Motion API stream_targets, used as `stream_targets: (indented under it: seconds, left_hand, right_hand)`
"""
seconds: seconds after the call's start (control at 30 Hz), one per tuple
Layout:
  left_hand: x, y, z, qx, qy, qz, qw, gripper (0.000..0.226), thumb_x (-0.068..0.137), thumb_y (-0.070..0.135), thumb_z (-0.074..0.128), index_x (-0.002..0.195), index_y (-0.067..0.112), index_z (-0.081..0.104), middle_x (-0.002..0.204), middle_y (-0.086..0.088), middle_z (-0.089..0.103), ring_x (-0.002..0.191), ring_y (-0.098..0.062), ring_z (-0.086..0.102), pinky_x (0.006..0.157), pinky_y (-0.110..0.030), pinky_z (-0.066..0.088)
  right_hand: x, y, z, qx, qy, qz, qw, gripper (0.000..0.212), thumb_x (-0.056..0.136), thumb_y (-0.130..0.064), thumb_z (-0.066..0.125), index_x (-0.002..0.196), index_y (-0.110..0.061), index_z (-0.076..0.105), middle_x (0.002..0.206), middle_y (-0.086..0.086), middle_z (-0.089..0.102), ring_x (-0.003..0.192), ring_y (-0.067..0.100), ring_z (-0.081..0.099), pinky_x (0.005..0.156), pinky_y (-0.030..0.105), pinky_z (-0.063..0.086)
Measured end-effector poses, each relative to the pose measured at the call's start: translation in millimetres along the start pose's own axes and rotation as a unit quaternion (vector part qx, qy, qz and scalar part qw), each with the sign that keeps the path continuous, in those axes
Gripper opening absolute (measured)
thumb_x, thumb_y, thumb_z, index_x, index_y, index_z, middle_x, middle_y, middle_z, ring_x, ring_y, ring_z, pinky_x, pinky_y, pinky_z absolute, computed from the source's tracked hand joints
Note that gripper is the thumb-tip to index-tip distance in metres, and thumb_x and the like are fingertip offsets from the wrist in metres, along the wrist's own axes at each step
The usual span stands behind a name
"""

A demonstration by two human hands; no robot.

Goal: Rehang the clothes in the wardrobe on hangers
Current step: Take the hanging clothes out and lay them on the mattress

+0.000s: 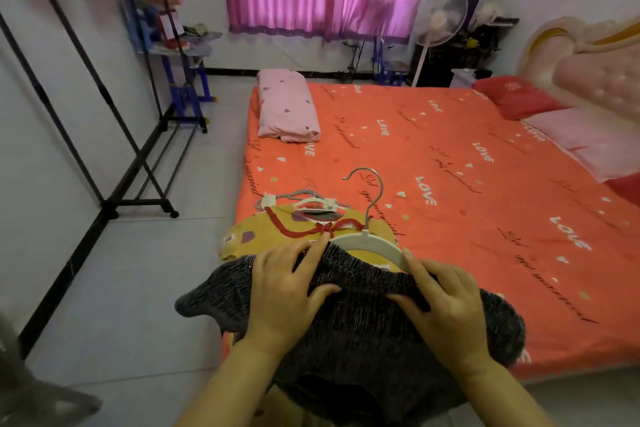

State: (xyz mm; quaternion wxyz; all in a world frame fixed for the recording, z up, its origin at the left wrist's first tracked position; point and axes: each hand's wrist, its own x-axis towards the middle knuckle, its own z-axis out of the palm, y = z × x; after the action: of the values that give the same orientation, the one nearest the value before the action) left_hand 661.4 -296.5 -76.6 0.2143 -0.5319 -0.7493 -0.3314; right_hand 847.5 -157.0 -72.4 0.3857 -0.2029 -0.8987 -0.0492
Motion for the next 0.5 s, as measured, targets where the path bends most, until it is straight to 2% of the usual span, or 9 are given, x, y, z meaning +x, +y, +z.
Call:
stream_targets:
  seconds: [0.1, 0.3, 0.5]
  left_hand:
    - [11.1, -21.0, 23.7, 0.006, -0.018, -0.003, 1.000, 0.074, 0.062, 0.040, 0.082, 0.126, 0.016, 0.053, 0.102, -0.006, 0.065, 0.098, -0.018, 0.047, 0.089, -0.034, 0.030]
    - [37.1, -58.1, 72.8, 0.048, -0.062, -0.044, 0.996, 0.070, 0.060, 0.040, 0.083, 0.121, 0.012, 0.062, 0.100, -0.005, 0.066, 0.096, -0.017, 0.047, 0.086, -0.036, 0.036]
    - [81.4, -91.0, 135.5, 0.072, -0.112, -0.088, 0.987, 0.069, 0.056, 0.040, 0.086, 0.116, 0.011, 0.065, 0.098, -0.005, 0.066, 0.087, -0.027, 0.064, 0.079, -0.042, 0.048]
  right_hand:
    - [14.4, 12.3, 33.2, 0.021, -0.014, 0.002, 1.000, 0.059, 0.070, -0.036, 0.075, 0.119, -0.007, 0.061, 0.092, 0.010, 0.067, 0.087, 0.022, 0.050, 0.073, 0.035, 0.038]
    - [42.7, 43.3, 100.1, 0.055, -0.062, 0.012, 0.996, 0.061, 0.062, -0.027, 0.083, 0.116, -0.005, 0.065, 0.092, 0.009, 0.067, 0.088, 0.020, 0.050, 0.068, 0.038, 0.046]
    - [78.3, 88.0, 174.9, 0.082, -0.116, 0.034, 0.989, 0.063, 0.063, -0.027, 0.085, 0.118, -0.006, 0.064, 0.096, 0.010, 0.066, 0.091, 0.023, 0.051, 0.076, 0.035, 0.039]
